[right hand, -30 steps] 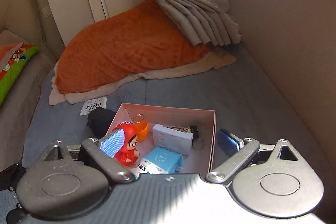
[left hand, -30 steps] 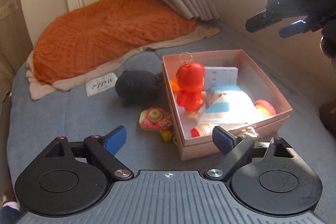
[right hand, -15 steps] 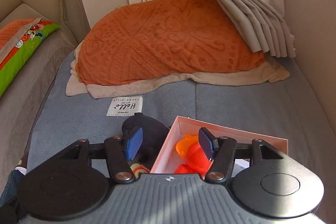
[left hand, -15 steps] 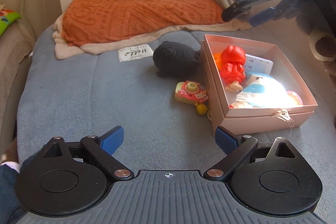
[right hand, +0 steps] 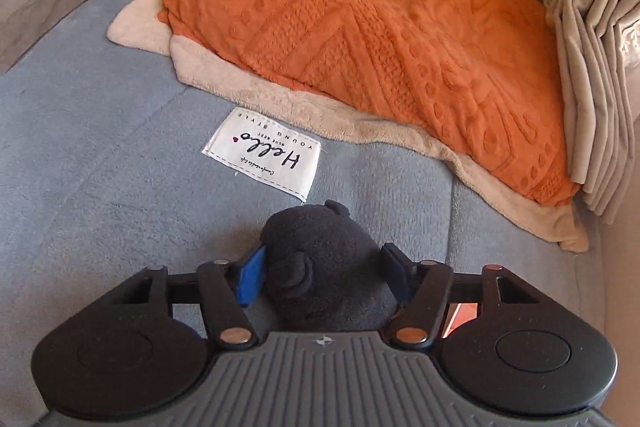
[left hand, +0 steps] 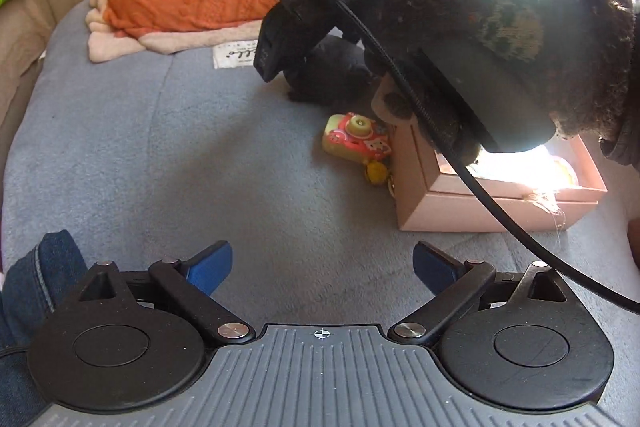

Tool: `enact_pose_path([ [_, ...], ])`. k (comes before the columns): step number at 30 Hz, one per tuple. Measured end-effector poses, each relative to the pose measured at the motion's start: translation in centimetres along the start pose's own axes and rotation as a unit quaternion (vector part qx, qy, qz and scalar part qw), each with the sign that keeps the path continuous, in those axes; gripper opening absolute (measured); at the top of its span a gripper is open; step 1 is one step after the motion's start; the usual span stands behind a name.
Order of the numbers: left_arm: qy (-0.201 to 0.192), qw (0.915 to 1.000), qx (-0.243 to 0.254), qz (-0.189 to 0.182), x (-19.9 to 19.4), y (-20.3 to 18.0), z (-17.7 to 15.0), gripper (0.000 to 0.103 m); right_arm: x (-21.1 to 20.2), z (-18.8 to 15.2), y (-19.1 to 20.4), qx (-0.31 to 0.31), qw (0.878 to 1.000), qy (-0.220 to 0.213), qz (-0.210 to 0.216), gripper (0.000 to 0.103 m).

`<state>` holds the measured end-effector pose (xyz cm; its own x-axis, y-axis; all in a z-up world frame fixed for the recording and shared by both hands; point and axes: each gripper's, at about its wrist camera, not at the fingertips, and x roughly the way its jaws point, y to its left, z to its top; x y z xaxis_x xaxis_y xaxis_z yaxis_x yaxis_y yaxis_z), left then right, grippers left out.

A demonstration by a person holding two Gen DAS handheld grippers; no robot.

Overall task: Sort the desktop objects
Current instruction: 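Grasp the black plush toy on the bed cover with the right tool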

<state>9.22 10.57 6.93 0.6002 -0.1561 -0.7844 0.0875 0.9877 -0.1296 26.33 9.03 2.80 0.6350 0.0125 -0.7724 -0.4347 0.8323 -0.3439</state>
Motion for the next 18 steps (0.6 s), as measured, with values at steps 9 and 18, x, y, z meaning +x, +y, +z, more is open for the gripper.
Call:
enact_pose_path([
  [9,0.002,0.9997,0.008,0.023,0.1,-0.3,-0.2,0.1,-13.0,-3.2,-6.6,0.024,0.994,-0.076,0.077,0.01],
  [18,0.004,0.9986,0.02,0.048,-0.4,-0.5,-0.5,0.1,-9.4,-2.3,-6.2,0.099,0.99,-0.036,0.097,0.1],
])
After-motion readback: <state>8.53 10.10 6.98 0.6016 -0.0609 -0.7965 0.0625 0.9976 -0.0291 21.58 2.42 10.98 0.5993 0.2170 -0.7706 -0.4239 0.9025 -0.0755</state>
